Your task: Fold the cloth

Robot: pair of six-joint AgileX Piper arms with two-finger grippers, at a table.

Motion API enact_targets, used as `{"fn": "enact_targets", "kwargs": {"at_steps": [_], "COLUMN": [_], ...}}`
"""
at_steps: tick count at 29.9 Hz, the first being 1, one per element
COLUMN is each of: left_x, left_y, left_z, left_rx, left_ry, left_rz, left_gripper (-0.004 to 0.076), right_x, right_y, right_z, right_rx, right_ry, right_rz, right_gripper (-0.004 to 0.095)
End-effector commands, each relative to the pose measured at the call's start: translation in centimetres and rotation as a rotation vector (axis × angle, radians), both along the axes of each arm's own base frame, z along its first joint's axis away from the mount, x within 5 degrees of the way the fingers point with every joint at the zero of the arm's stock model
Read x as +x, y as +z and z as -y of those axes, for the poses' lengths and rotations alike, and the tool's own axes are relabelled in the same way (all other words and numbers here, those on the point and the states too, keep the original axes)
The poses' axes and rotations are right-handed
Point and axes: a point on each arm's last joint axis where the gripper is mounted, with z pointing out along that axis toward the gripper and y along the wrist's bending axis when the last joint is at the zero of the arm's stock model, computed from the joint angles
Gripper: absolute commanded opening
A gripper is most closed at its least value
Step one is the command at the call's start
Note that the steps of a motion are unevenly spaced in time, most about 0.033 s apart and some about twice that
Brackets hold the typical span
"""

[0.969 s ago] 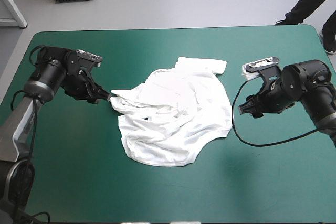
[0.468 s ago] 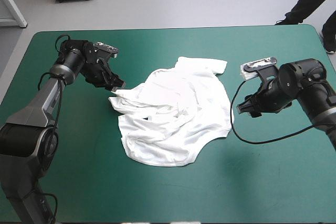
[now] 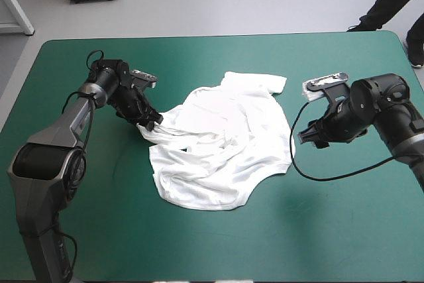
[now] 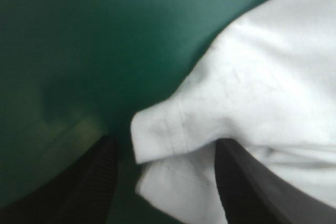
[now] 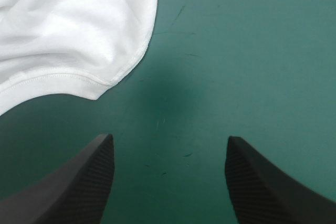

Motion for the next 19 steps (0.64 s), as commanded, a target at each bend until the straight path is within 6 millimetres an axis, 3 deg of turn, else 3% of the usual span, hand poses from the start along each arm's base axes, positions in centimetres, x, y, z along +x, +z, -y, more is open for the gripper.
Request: {"fn": "enact_targets", "kwargs": {"at_steps": [1, 6, 13, 19], "left_x": [-0.5, -0.5, -0.7, -0.7], "left_y": [2.6, 1.9, 0.9, 1.1], "left_z": [0.2, 0.6, 0.9, 1.0], "left_rx": [-0.030, -0.076, -0.091, -0.108], "left_ry": [0.002, 0.011, 0.009, 0.010], "left_rz": [0.033, -0.006, -0.079, -0.077], "left_gripper": [0.0409, 0.0317, -0.0003, -0.0022], "right_x": [0.0, 0.2, 2.5, 5.0], "right_y": [1.2, 1.1, -1.7, -4.6], "right_z": [0.3, 0.3, -0.1, -1.3], "right_rx": [0.011, -0.002, -0.036, 0.003], "right_ry": [-0.007, -0.008, -0.006, 0.014], "right_rz": [0.066, 0.075, -0.011, -0.111], "right_gripper": [0.0577, 0.0577, 0.0577, 0.0577]}}
